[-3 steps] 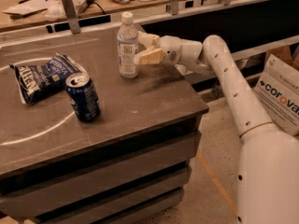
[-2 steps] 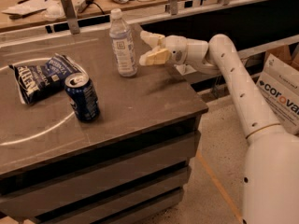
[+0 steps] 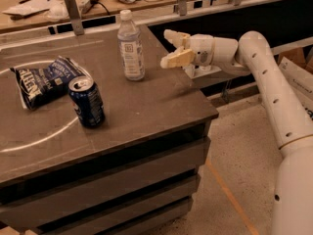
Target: Place blue plastic bottle upright
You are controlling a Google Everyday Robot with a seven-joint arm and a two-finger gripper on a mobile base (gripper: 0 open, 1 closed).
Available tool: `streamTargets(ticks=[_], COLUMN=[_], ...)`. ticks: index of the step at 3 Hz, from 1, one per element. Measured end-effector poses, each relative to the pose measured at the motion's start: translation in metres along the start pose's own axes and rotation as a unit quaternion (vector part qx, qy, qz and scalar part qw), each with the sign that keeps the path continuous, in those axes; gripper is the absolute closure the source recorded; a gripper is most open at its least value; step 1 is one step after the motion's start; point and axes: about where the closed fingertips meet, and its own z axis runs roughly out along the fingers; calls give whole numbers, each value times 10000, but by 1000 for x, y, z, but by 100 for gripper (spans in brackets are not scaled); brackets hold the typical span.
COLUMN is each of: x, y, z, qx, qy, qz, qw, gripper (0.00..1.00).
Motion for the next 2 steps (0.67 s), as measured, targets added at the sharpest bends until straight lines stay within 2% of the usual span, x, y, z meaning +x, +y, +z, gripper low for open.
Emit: streamTargets(ticks=[1, 2], x=[0, 0], y=[-3, -3], z=[-29, -29], qx=[495, 494], qy=[380, 380], qz=[-49, -49], qw=[9980, 9980], gripper=[0, 0])
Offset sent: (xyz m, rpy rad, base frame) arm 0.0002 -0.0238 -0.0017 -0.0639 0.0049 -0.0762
